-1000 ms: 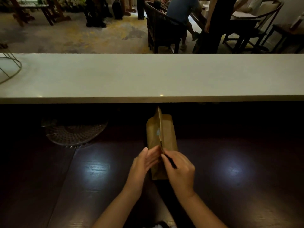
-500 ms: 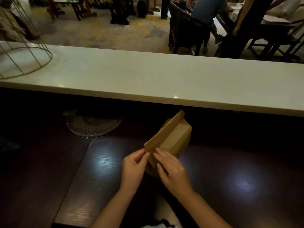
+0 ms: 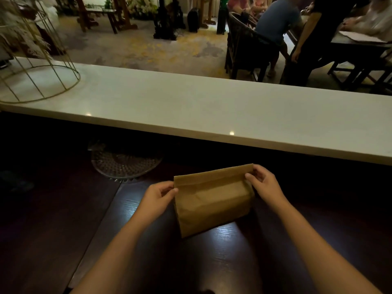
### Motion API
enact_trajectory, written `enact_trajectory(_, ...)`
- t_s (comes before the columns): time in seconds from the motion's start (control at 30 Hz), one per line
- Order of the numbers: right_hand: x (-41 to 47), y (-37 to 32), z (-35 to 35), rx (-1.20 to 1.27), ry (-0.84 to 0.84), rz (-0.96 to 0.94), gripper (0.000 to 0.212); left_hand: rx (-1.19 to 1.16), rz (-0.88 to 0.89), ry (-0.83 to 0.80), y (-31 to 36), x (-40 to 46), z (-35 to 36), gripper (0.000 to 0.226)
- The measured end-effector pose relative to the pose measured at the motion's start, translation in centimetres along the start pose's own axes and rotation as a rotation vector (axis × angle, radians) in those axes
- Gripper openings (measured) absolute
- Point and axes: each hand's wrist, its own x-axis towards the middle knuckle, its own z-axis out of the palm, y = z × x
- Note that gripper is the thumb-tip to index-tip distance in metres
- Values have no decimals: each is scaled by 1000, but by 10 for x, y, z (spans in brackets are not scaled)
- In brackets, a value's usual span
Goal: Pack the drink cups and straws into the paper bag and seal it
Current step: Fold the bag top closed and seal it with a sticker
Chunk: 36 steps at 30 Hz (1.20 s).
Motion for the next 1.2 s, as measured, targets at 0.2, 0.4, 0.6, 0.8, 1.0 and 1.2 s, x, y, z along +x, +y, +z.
enact_trajectory(0.2, -23, 4, -7, -47, 49, -61, 34, 34, 34, 93, -4, 9, -6, 24)
enact_trajectory(0.4, -36, 13, -14, -153, 5, -93, 38, 133, 87, -14, -11, 11, -15, 31)
enact_trajectory(0.6, -38, 18, -9, -163, 84, -57, 32, 101, 60, 33, -12, 16, -15, 26)
enact_trajectory(0.8, -38, 3, -13, -167, 150, -32, 33, 86, 47, 34, 1, 26, -21, 24)
enact_trajectory(1.0, -42, -38, -27, -94, 133, -87, 41, 41, 137, 19, 31, 35, -33, 27)
enact_trajectory(1.2, -42, -98, -49, -28, 137, -168, 26, -10, 134, -47, 84, 42, -48, 32)
